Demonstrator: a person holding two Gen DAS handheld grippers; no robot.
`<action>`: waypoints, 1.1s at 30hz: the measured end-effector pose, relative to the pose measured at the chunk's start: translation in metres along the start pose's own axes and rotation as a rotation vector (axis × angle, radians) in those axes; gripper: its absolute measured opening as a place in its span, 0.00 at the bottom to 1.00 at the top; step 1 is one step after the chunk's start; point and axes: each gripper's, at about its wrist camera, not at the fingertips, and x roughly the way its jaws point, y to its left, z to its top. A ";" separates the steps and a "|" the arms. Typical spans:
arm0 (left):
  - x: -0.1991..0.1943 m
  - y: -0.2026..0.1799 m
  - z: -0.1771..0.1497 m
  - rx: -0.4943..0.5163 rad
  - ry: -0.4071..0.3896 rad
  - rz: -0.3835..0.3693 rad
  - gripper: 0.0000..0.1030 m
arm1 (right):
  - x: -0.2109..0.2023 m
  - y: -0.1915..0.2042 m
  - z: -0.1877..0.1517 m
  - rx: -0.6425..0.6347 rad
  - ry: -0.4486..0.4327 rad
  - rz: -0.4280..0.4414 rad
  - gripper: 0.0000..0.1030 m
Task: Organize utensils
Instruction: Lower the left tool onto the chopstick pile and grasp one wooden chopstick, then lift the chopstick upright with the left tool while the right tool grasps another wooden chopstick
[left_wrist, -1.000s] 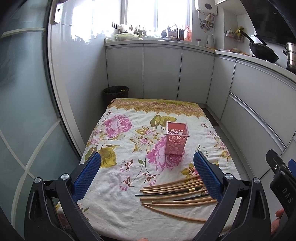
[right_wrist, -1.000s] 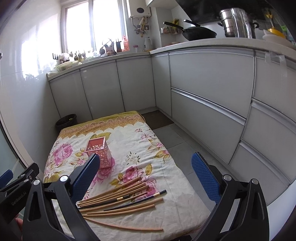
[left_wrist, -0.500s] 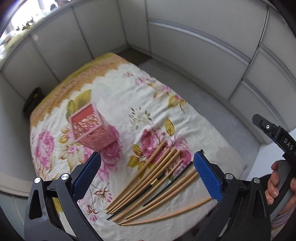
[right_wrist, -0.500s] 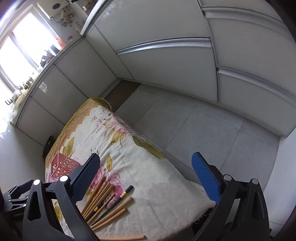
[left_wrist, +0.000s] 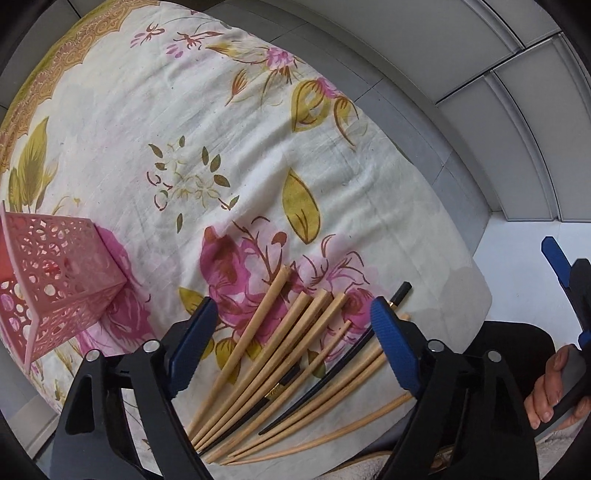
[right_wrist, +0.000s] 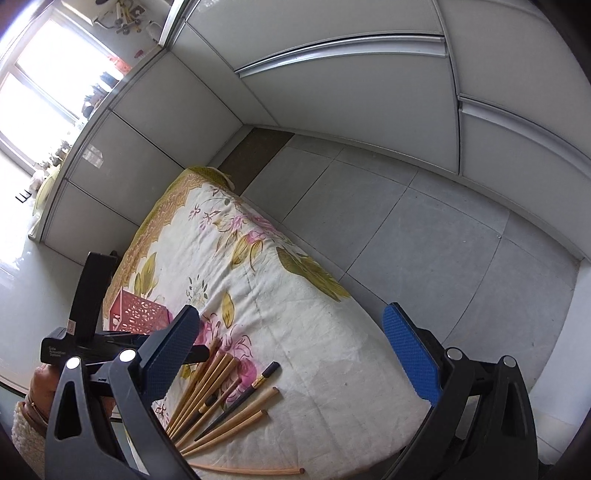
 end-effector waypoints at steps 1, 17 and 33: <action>0.003 0.001 0.001 0.000 0.004 0.003 0.75 | 0.001 0.002 0.000 -0.005 0.000 -0.001 0.94; 0.028 0.030 0.008 0.085 0.026 0.059 0.26 | 0.015 0.015 -0.005 -0.049 0.037 -0.028 0.94; -0.031 0.052 -0.079 0.092 -0.359 0.082 0.06 | 0.020 0.030 -0.068 0.049 0.379 -0.115 0.88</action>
